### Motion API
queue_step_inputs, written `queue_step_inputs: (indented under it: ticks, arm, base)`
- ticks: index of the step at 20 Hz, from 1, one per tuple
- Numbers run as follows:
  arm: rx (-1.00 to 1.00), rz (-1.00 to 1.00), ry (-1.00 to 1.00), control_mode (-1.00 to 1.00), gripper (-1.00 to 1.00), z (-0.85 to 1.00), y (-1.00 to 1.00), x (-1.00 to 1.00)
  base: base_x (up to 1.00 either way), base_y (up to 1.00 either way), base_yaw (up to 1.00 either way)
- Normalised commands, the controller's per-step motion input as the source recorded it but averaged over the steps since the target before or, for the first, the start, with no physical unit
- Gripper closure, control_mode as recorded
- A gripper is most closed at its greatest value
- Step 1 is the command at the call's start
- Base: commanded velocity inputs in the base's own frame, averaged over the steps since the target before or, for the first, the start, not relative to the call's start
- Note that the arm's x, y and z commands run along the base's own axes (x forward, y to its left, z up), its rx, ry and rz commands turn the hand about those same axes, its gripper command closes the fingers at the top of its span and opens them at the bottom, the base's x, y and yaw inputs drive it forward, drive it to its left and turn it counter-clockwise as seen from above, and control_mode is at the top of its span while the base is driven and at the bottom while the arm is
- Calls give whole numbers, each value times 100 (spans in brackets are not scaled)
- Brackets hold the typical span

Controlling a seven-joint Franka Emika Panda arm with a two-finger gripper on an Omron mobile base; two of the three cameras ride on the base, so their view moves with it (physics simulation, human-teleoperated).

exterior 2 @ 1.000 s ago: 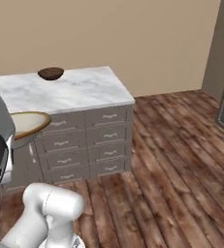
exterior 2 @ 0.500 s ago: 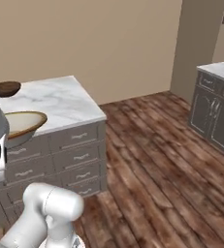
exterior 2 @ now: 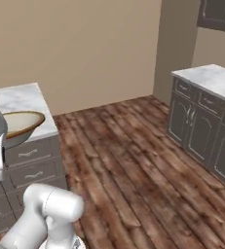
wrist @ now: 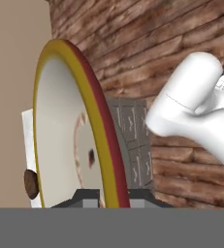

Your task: Pick up the bowls from the cabinet and place each bowl in front of a stool on the dining counter.

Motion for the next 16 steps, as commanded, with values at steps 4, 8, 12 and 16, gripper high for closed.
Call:
queue_step_inputs:
  ticks: [4, 8, 12, 16]
  arm:
    - [0, 0, 0, 100, 100, 0, 0, 0]
    - [0, 0, 0, 100, 100, 0, 0, 0]
    - [0, 0, 0, 100, 100, 0, 0, 0]
    - [0, 0, 0, 100, 100, 0, 0, 0]
  base:
    - [100, -99, 22]
    - [100, -76, 34]
    - [100, -66, 36]
    - [100, -60, 38]
